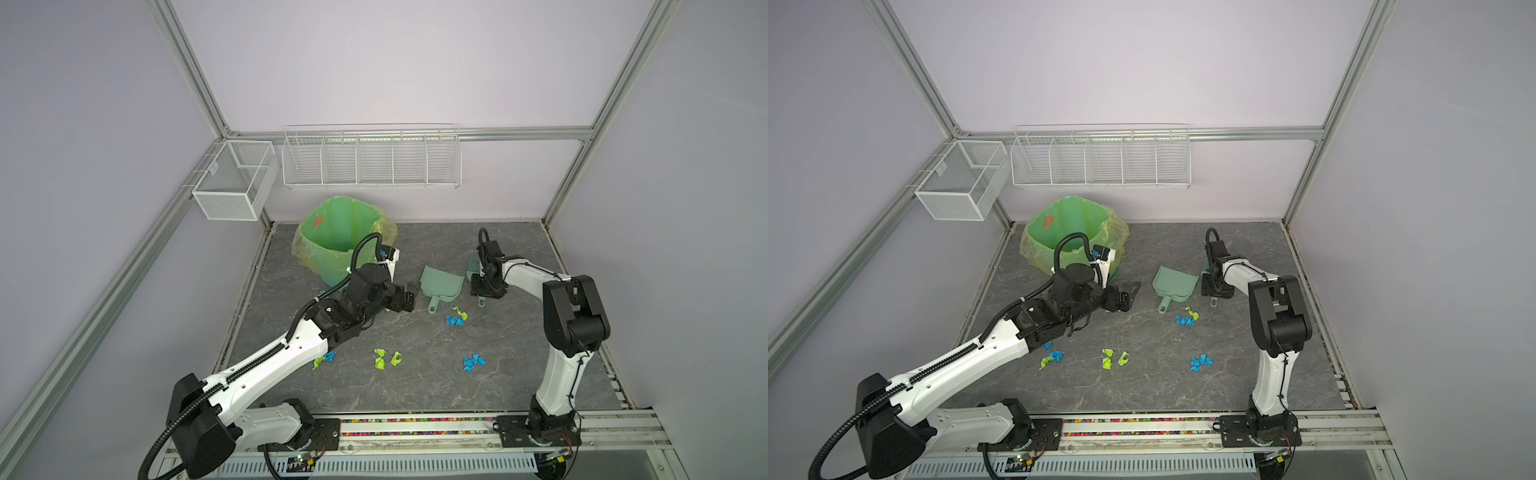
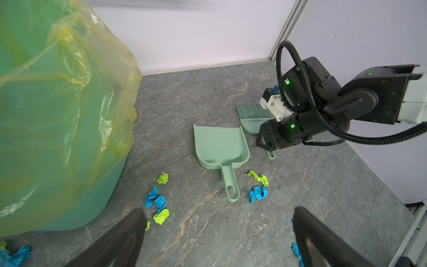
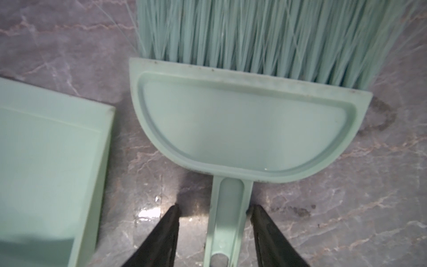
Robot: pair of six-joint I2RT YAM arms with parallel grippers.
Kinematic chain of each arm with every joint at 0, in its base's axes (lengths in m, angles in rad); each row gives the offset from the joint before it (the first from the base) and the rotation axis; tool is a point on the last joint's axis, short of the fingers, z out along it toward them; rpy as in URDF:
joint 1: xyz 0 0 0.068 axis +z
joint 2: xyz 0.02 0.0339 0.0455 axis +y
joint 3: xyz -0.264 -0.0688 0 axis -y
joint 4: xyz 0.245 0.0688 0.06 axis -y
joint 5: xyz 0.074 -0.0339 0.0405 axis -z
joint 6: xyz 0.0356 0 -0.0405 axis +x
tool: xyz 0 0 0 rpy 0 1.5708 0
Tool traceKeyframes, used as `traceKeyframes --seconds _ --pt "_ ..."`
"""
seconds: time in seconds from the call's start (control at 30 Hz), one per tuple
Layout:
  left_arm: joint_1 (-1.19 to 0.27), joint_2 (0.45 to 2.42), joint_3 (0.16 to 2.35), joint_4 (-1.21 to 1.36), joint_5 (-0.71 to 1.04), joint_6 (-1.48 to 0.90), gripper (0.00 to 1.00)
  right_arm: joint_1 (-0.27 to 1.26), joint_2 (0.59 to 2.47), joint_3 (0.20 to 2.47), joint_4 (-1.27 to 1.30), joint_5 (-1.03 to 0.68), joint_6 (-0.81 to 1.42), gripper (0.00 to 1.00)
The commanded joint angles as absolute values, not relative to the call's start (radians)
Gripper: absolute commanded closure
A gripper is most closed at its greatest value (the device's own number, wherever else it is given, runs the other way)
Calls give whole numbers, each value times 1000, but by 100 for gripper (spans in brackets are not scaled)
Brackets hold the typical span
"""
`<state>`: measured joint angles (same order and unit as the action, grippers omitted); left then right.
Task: Sweep away the paper scraps from the table
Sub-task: 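Close the right gripper on the mint-green brush handle while the left gripper approaches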
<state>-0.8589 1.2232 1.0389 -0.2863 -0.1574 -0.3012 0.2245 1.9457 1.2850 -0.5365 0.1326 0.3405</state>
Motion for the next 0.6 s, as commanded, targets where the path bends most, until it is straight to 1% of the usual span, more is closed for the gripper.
traceKeyframes --seconds 0.0,0.03,0.1,0.47,0.57 --pt "-864 1234 1091 -333 -168 -278 1 211 1982 1306 -556 141 364 49" --pt "-863 1234 1092 -336 -170 -273 1 212 1985 1306 -554 142 367 50" --pt "-864 1236 1092 -333 -168 -267 1 212 1988 1302 -548 138 373 55" --pt "-863 1297 1115 -324 -120 -303 1 173 1976 1262 -505 91 372 84" --pt "-863 1323 1133 -334 -116 -315 1 164 1935 1239 -489 85 372 88"
